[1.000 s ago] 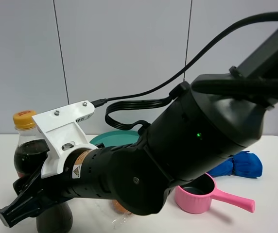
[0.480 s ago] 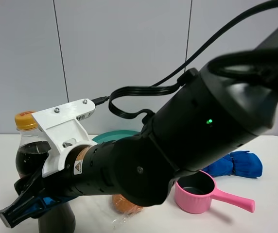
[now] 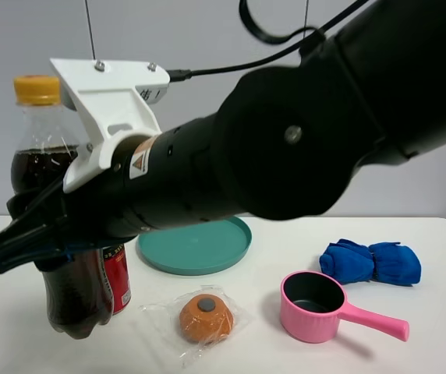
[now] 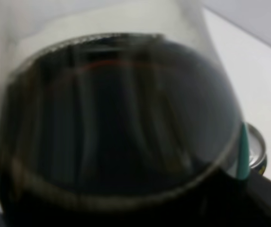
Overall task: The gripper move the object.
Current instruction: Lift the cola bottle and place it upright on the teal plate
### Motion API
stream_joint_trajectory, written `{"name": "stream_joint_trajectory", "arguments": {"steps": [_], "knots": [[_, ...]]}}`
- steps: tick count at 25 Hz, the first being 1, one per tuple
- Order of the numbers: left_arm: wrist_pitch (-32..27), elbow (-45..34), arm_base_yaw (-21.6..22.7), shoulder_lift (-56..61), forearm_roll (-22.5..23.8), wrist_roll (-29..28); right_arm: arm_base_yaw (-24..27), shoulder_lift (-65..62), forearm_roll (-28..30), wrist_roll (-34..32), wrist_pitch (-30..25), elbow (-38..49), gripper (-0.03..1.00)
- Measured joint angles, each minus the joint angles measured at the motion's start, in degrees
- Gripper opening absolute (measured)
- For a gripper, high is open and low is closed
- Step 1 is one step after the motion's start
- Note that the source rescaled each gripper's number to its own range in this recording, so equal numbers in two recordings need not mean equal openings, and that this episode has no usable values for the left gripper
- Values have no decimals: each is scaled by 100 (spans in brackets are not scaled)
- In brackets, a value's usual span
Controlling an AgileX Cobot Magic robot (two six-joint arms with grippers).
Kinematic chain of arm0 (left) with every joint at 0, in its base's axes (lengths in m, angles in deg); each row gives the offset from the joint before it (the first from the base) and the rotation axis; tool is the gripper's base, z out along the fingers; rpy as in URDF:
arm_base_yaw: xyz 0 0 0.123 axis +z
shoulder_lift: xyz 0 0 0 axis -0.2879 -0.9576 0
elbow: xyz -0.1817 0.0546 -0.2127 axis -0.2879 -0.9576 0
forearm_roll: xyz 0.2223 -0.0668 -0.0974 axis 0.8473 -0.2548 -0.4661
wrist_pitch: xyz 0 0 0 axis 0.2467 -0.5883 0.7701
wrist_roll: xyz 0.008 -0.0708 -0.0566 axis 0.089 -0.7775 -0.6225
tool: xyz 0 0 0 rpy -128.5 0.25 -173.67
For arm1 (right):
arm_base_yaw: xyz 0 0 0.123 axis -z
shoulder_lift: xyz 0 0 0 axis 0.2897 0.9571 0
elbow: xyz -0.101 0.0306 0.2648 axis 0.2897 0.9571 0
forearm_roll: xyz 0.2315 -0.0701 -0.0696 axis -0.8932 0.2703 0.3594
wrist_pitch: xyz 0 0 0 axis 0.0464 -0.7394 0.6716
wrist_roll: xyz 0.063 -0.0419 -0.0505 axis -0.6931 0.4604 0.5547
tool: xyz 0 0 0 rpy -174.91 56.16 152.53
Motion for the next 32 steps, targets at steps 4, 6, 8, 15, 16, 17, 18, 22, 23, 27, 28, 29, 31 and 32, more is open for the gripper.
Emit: {"name": "stream_joint_trajectory", "arguments": {"steps": [4, 6, 8, 15, 16, 17, 18, 22, 23, 27, 28, 29, 31, 32], "knots": [[0, 0, 0, 0, 0, 0, 0, -354, 0, 0, -285, 0, 0], [0, 0, 0, 0, 0, 0, 0, -522, 0, 0, -363, 0, 0], [0, 0, 0, 0, 0, 0, 0, -664, 0, 0, -408, 0, 0], [0, 0, 0, 0, 0, 0, 0, -1177, 0, 60, -570, 0, 0], [0, 0, 0, 0, 0, 0, 0, -1264, -6, 62, -624, 0, 0], [0, 0, 0, 0, 0, 0, 0, -1350, -6, 67, -690, 0, 0], [0, 0, 0, 0, 0, 0, 0, -1422, -6, 67, -750, 0, 0], [0, 0, 0, 0, 0, 0, 150, -1689, -6, 67, -1085, -56, 0], [0, 0, 0, 0, 0, 0, 251, -1729, 0, 67, -1228, -119, 0], [0, 0, 0, 0, 0, 0, 745, -1742, 207, 67, -1566, -324, 0], [0, 0, 0, 0, 0, 0, 884, -1742, 286, 67, -1599, -334, 0], [0, 0, 0, 0, 0, 0, 1003, -1742, 338, 67, -1599, -339, 0], [0, 0, 0, 0, 0, 0, 1289, -1742, 397, 67, -1599, -339, 0], [0, 0, 0, 0, 0, 0, 1407, -1737, 405, 67, -1642, -339, 0]]}}
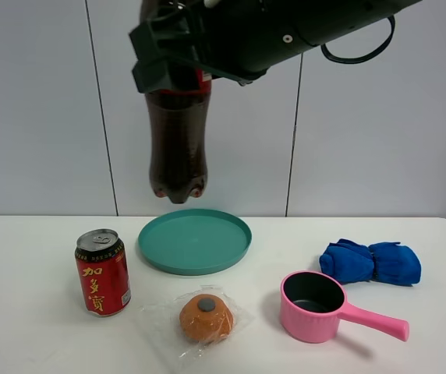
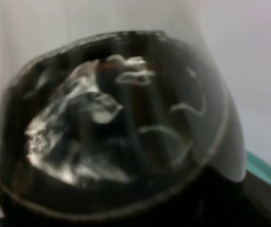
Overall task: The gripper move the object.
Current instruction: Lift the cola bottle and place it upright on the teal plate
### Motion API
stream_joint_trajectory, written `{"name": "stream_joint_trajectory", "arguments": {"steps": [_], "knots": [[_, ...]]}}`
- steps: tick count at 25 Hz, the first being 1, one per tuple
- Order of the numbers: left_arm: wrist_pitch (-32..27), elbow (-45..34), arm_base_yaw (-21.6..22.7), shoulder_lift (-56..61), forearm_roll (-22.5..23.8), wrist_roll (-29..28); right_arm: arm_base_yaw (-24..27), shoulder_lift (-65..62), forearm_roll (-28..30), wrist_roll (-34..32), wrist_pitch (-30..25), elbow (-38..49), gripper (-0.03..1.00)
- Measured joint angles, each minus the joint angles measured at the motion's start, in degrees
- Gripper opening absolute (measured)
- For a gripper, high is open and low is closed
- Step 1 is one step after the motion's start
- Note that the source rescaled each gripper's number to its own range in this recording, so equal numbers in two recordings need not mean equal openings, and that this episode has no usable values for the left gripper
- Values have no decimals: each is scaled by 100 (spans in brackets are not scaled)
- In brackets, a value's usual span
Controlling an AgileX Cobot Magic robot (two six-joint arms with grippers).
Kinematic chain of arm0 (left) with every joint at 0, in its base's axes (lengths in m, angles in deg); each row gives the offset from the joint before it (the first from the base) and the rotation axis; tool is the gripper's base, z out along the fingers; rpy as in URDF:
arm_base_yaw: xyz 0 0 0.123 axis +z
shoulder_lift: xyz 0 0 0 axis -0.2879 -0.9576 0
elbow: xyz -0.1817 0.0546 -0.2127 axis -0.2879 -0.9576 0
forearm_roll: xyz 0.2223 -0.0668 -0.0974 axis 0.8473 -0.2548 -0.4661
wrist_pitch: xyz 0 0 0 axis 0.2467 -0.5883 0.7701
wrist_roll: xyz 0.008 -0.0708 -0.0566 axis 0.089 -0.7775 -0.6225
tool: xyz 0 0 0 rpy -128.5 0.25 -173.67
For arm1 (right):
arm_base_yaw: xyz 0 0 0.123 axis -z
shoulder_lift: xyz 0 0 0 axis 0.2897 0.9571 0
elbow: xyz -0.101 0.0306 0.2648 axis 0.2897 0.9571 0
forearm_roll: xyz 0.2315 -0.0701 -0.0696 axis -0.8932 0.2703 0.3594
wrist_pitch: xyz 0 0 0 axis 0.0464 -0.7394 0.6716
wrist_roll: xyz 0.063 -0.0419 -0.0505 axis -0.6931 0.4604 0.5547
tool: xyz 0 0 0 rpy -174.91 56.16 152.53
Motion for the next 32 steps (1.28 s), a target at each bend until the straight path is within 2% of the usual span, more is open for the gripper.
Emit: {"name": "stream_joint_trajectory", "arguments": {"steps": [5, 10, 16, 22, 32], "knots": [[0, 0, 0, 0, 0, 0, 617, 245, 5, 0, 43, -33, 0], [0, 0, 0, 0, 0, 0, 1032, 1118, 5, 0, 104, -451, 0], [0, 0, 0, 0, 0, 0, 1075, 2370, 5, 0, 43, -1842, 0], [0, 0, 0, 0, 0, 0, 1075, 3464, 5, 0, -417, -3053, 0], [0, 0, 0, 0, 0, 0, 1276, 4312, 0, 0, -480, -3359, 0]]}}
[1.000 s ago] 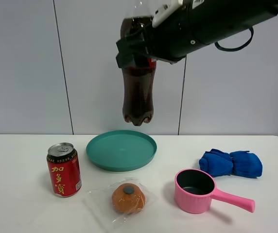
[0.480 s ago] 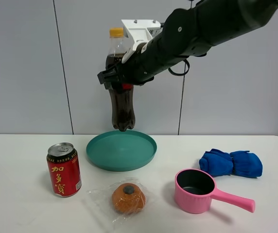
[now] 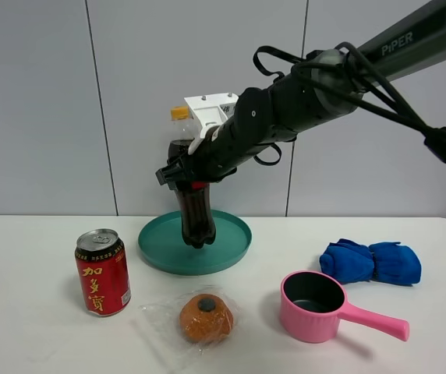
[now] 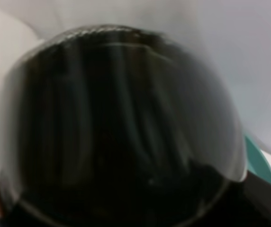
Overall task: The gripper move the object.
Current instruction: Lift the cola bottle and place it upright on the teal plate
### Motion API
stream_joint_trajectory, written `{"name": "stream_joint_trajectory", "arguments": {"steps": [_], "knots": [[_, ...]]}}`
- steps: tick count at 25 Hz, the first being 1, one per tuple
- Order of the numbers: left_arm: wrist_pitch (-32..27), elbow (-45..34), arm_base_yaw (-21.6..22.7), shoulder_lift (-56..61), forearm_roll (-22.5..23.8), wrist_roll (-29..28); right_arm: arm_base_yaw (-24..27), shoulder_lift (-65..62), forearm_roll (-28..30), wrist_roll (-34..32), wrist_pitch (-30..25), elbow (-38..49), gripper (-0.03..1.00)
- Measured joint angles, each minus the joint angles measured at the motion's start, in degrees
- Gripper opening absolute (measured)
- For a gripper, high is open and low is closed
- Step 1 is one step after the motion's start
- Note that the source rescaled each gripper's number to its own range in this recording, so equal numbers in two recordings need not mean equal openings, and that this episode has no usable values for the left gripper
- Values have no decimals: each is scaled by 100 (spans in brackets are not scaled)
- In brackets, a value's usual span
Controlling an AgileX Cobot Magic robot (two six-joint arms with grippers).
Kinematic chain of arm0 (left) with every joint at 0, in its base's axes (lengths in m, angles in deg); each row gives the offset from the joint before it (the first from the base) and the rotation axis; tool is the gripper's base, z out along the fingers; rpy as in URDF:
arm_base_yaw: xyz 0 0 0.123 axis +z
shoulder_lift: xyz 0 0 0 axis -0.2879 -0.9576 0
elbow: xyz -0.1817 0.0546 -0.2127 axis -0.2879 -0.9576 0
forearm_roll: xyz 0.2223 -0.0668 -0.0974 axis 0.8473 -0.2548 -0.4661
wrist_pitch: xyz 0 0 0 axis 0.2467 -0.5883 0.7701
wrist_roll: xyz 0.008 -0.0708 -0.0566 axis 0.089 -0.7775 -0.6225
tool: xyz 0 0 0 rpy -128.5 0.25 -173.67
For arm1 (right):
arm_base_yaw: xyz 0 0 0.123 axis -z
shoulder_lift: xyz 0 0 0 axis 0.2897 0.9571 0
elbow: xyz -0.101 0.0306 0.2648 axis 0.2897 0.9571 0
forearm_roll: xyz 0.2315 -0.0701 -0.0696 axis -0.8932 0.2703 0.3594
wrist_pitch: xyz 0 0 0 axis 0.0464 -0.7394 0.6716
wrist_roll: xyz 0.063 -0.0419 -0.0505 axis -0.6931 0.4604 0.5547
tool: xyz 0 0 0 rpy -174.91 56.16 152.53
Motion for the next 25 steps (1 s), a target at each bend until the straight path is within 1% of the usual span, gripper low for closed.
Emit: {"name": "stream_joint_trajectory", "arguments": {"steps": [5, 13, 25], "knots": [[0, 0, 0, 0, 0, 0, 174, 46, 0, 0, 197, -1, 0], [0, 0, 0, 0, 0, 0, 200, 336, 0, 0, 478, -32, 0], [0, 0, 0, 0, 0, 0, 200, 354, 0, 6, 560, -37, 0]]}}
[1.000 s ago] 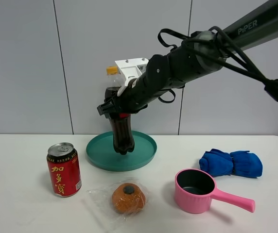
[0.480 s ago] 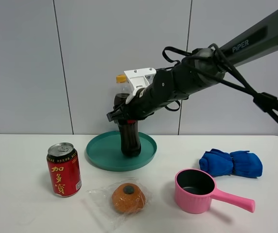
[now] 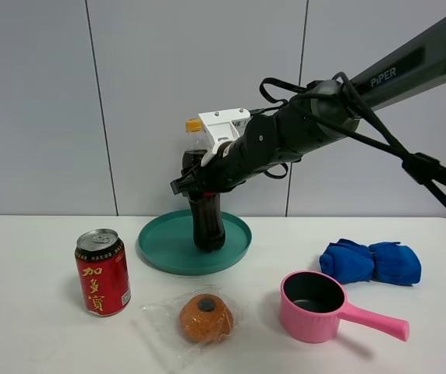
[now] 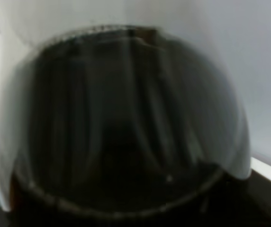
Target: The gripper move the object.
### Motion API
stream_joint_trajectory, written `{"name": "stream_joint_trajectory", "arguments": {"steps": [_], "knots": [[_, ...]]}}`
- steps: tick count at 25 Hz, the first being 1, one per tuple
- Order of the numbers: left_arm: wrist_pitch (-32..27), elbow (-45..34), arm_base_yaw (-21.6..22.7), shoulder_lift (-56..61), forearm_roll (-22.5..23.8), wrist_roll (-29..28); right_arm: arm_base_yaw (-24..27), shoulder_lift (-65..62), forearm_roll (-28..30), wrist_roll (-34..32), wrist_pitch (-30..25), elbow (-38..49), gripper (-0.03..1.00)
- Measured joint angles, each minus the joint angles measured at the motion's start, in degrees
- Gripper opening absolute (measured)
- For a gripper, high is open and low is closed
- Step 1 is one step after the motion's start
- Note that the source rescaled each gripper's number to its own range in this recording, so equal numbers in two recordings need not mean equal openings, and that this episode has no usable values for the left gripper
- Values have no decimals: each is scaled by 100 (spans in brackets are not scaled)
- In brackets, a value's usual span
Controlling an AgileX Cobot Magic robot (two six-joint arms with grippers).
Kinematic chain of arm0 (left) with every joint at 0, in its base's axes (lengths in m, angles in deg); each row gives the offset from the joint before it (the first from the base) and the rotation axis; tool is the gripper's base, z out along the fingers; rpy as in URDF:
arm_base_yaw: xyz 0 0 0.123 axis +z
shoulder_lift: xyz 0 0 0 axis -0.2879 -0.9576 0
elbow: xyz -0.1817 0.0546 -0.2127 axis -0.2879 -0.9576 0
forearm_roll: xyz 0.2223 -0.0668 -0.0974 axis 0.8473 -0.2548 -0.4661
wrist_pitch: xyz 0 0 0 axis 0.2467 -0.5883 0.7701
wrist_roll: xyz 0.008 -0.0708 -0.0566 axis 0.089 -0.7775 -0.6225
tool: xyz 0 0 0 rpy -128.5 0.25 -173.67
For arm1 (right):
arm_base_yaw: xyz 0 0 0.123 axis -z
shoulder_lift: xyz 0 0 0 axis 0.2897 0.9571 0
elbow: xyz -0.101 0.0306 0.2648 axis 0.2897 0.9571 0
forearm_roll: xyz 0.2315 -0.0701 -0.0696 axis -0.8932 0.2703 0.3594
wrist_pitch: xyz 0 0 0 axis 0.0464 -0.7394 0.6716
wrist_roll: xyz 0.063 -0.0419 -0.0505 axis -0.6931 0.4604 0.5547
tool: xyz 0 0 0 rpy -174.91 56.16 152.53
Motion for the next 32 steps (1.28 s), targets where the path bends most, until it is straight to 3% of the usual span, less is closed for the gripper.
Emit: {"name": "stream_joint_trajectory", "arguments": {"steps": [2, 3, 5, 6, 7, 9, 13, 22, 32], "knots": [[0, 0, 0, 0, 0, 0, 0, 0, 0, 0, 0, 0, 1], [0, 0, 0, 0, 0, 0, 0, 0, 0, -6, 18, 0, 9], [0, 0, 0, 0, 0, 0, 0, -44, 0, -78, 124, -14, 55], [0, 0, 0, 0, 0, 0, 0, -88, 0, -111, 117, -37, 71], [0, 0, 0, 0, 0, 0, 0, -120, 0, -117, 86, -49, 83], [0, 0, 0, 0, 0, 0, 0, -161, 0, -117, -37, -51, 94], [0, 0, 0, 0, 0, 0, 0, -161, 0, -112, -96, -51, 99], [0, 0, 0, 0, 0, 0, -163, -832, 0, -87, -487, -51, 99], [0, 0, 0, 0, 0, 0, -404, -2478, 0, -70, -1980, -51, 100]]}}
